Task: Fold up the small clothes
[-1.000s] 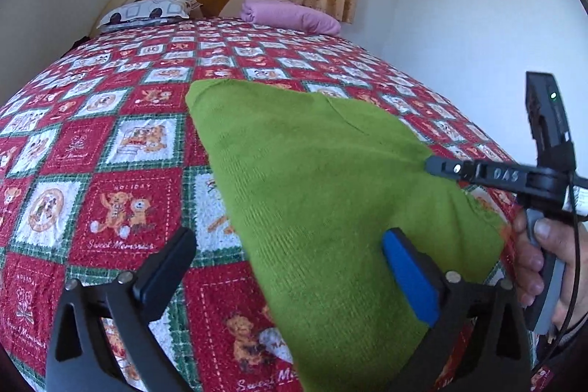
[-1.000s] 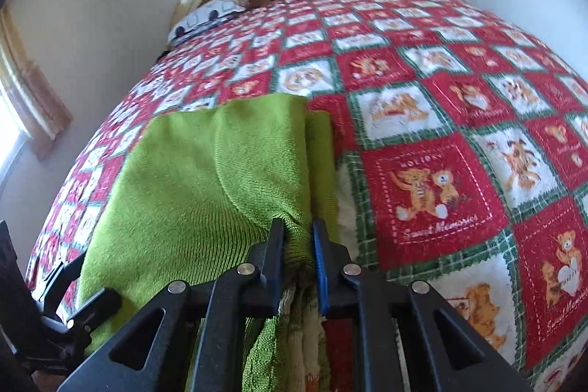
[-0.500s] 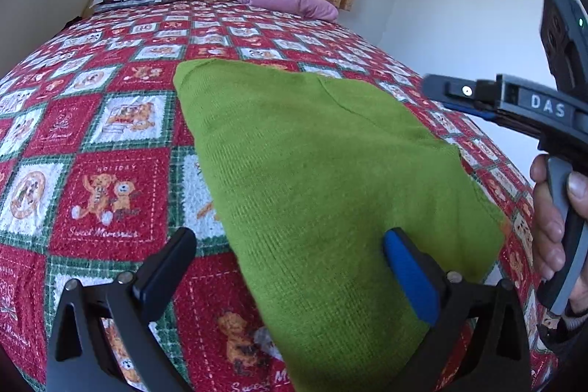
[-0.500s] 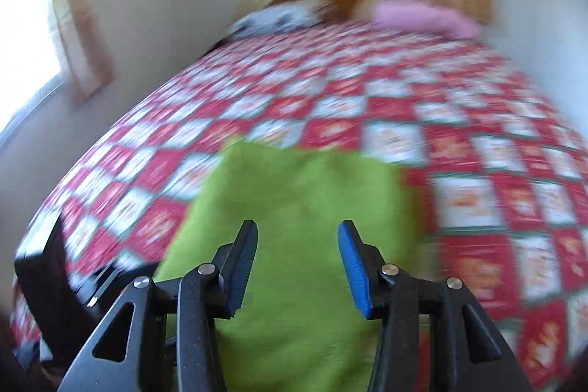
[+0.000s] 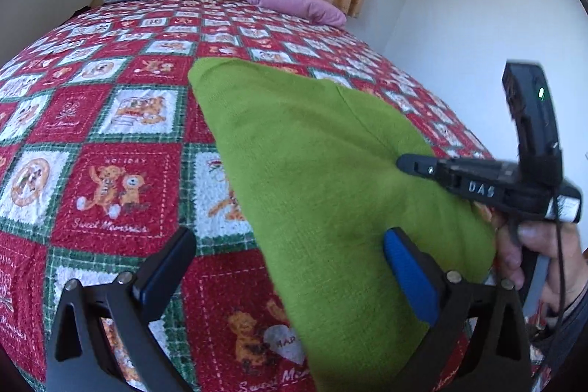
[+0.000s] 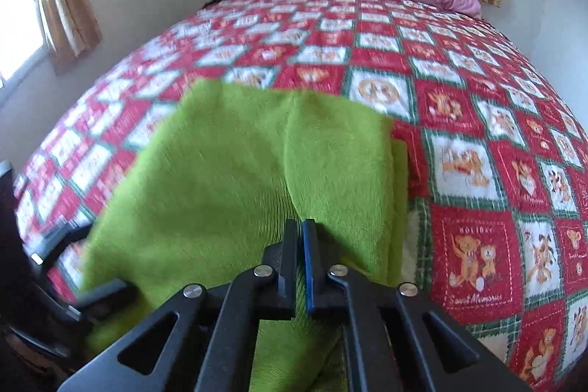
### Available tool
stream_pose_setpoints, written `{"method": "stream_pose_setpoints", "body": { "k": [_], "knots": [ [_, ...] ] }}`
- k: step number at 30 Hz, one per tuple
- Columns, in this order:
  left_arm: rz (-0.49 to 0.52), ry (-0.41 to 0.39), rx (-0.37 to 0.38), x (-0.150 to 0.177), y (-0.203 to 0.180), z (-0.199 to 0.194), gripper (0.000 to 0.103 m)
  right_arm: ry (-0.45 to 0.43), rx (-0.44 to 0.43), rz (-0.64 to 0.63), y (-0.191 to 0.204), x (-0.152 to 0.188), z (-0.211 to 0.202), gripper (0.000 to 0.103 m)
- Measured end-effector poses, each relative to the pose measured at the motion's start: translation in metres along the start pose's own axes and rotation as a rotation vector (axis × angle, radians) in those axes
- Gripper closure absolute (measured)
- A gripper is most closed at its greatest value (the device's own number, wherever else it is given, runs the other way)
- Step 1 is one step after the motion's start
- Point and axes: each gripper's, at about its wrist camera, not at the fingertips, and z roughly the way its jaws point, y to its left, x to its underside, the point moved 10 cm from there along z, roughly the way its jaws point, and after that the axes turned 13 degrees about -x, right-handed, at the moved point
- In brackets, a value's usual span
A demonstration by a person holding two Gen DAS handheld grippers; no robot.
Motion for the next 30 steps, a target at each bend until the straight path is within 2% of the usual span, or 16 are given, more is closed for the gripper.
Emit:
{"method": "stream_pose_setpoints", "body": {
  "k": [1, 2, 3, 5, 6, 8, 10, 12, 18, 23, 25, 30],
  "knots": [
    [0.002, 0.005, -0.004, 0.001, 0.000, 0.001, 0.000, -0.015, 0.007, 0.001, -0.002, -0.005, -0.003, 0.078],
    [0.004, 0.009, -0.003, 0.001, 0.000, 0.001, 0.000, -0.047, 0.019, 0.005, -0.005, -0.014, -0.007, 0.050],
    [0.001, 0.011, 0.002, 0.002, 0.000, 0.001, 0.000, -0.068, 0.025, 0.013, -0.008, -0.018, -0.009, 0.039],
    [-0.012, 0.013, 0.012, 0.003, 0.002, 0.000, 0.000, -0.087, 0.062, 0.039, -0.022, -0.024, -0.011, 0.039],
    [-0.017, 0.014, 0.017, 0.003, 0.002, 0.000, 0.000, -0.050, 0.073, 0.047, -0.026, -0.021, -0.005, 0.044],
    [-0.021, 0.013, 0.022, 0.003, 0.002, -0.001, 0.000, 0.031, 0.093, 0.049, -0.035, -0.007, 0.009, 0.061],
    [-0.022, 0.014, 0.025, 0.003, 0.001, 0.000, 0.000, 0.028, 0.054, 0.095, -0.044, 0.002, 0.012, 0.061],
    [-0.028, 0.011, 0.037, 0.002, 0.002, -0.002, 0.000, 0.011, 0.027, 0.136, -0.052, 0.005, 0.012, 0.055],
    [-0.020, 0.038, 0.040, 0.005, 0.000, 0.003, 0.000, 0.000, -0.003, 0.138, -0.060, 0.009, 0.013, 0.043],
    [-0.071, 0.029, 0.059, 0.003, 0.008, 0.001, 0.000, -0.022, -0.072, 0.164, -0.062, 0.004, 0.011, 0.043],
    [-0.072, 0.036, 0.058, 0.003, 0.008, 0.002, 0.000, -0.040, -0.126, 0.178, -0.062, -0.003, 0.007, 0.043],
    [-0.072, 0.044, 0.067, 0.004, 0.007, 0.004, 0.000, -0.065, -0.132, 0.224, -0.084, -0.016, 0.008, 0.043]
  ]
}}
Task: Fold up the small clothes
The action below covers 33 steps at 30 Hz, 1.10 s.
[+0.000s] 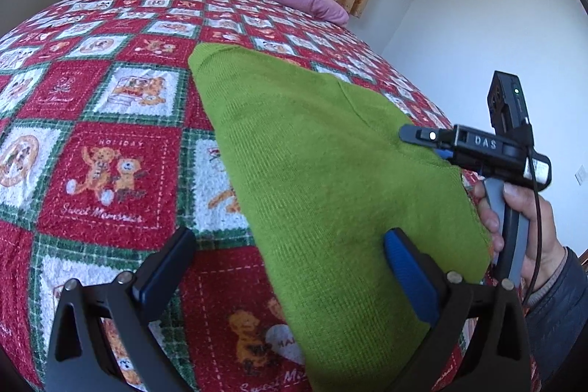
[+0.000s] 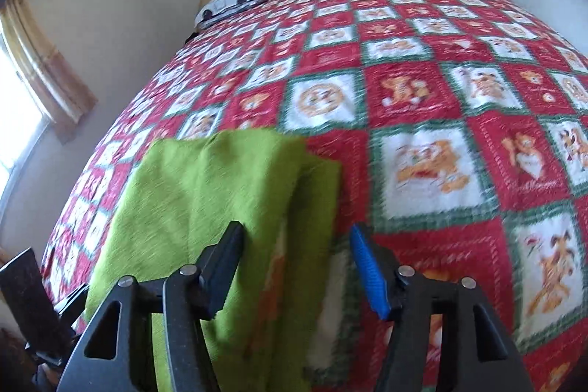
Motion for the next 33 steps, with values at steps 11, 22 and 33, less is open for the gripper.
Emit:
{"method": "stream_pose_setpoints", "body": {
  "k": [11, 22, 33],
  "knots": [
    [0.012, 0.012, 0.001, 0.000, -0.003, 0.004, 0.000, 0.021, -0.152, 0.045, -0.002, -0.003, 0.028, 0.046],
    [0.056, 0.025, -0.034, 0.002, -0.009, 0.007, 0.000, -0.001, -0.217, 0.082, -0.003, 0.003, 0.028, 0.066],
    [0.107, 0.048, 0.037, 0.005, -0.028, 0.006, 0.019, -0.021, -0.172, 0.039, 0.003, 0.002, 0.027, 0.075]
  ]
}}
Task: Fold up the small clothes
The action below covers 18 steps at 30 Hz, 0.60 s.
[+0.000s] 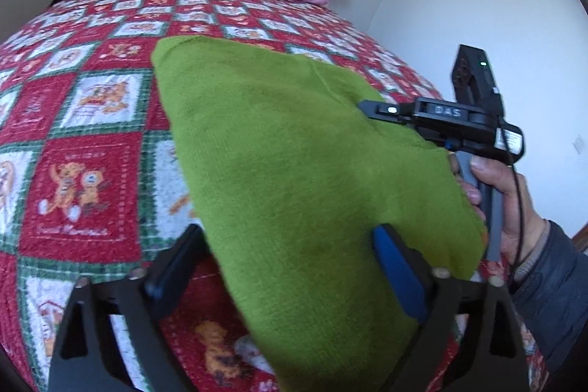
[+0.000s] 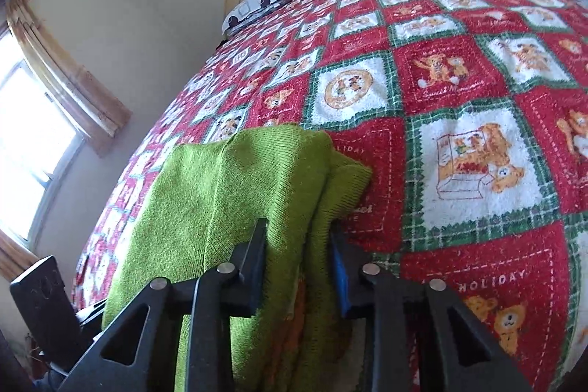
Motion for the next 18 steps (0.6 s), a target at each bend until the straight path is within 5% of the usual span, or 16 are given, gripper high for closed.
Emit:
{"method": "stream_pose_setpoints", "body": {
  "k": [10, 18],
  "knots": [
    [-0.040, 0.012, 0.010, -0.002, -0.002, -0.021, 0.062, -0.071, 0.072, -0.027, 0.037, -0.003, -0.027, 0.089],
    [-0.034, -0.022, 0.003, -0.007, 0.003, -0.058, 0.067, -0.060, 0.038, -0.072, 0.091, 0.010, -0.034, 0.091]
  ]
}}
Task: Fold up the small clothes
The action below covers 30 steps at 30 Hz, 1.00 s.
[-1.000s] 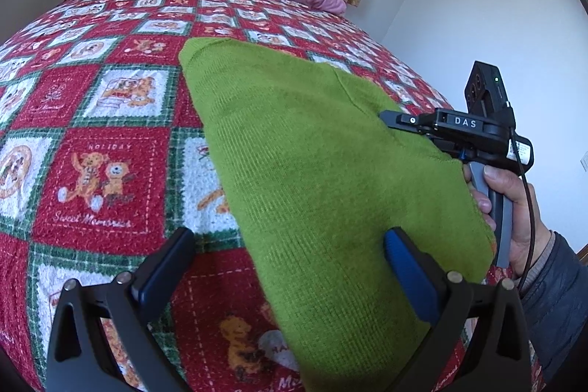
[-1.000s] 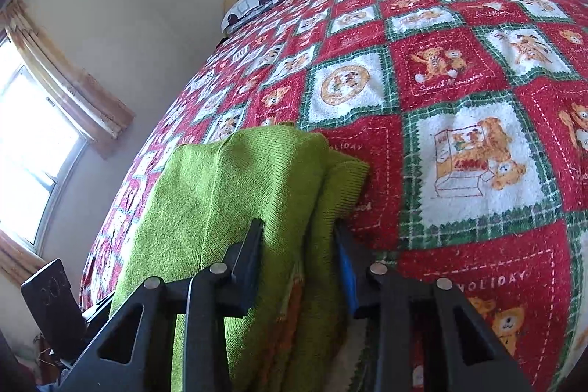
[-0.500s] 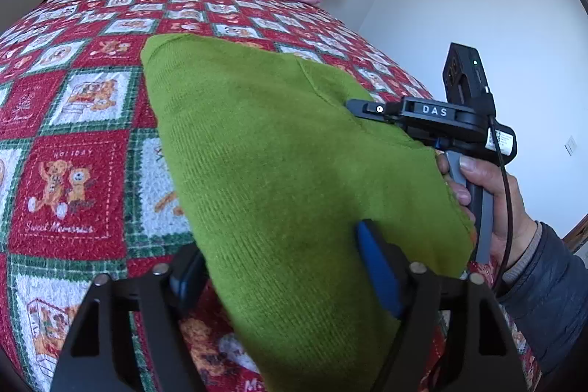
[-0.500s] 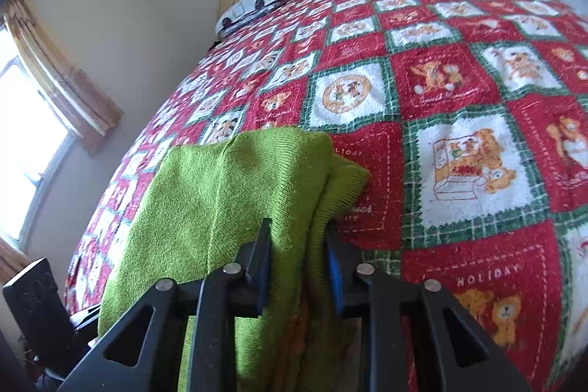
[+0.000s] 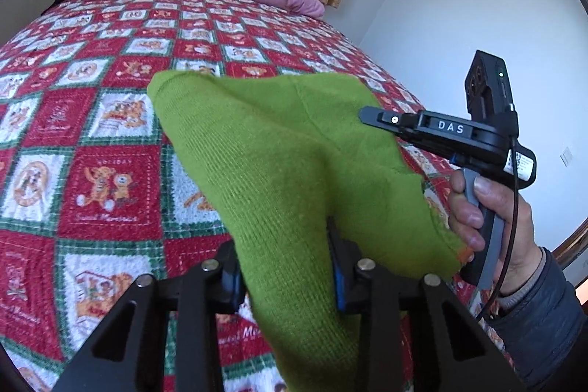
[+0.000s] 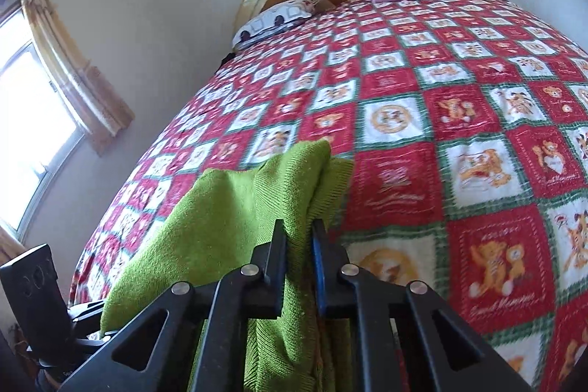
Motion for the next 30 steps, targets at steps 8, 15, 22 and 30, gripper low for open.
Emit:
{"method": "stream_pose_setpoints", "body": {
  "k": [8, 15, 22, 30],
  "knots": [
    [0.012, -0.032, -0.048, 0.012, 0.030, -0.043, 0.067, 0.002, -0.106, 0.005, 0.055, 0.026, 0.016, 0.092],
    [-0.003, -0.071, -0.104, 0.022, 0.066, -0.079, 0.067, 0.029, -0.200, -0.011, 0.110, 0.041, 0.045, 0.092],
    [-0.031, -0.105, -0.155, 0.036, 0.109, -0.118, 0.067, 0.069, -0.282, -0.046, 0.172, 0.054, 0.070, 0.092],
    [-0.058, -0.139, -0.223, 0.060, 0.166, -0.161, 0.067, 0.136, -0.360, -0.081, 0.236, 0.083, 0.107, 0.092]
  ]
}}
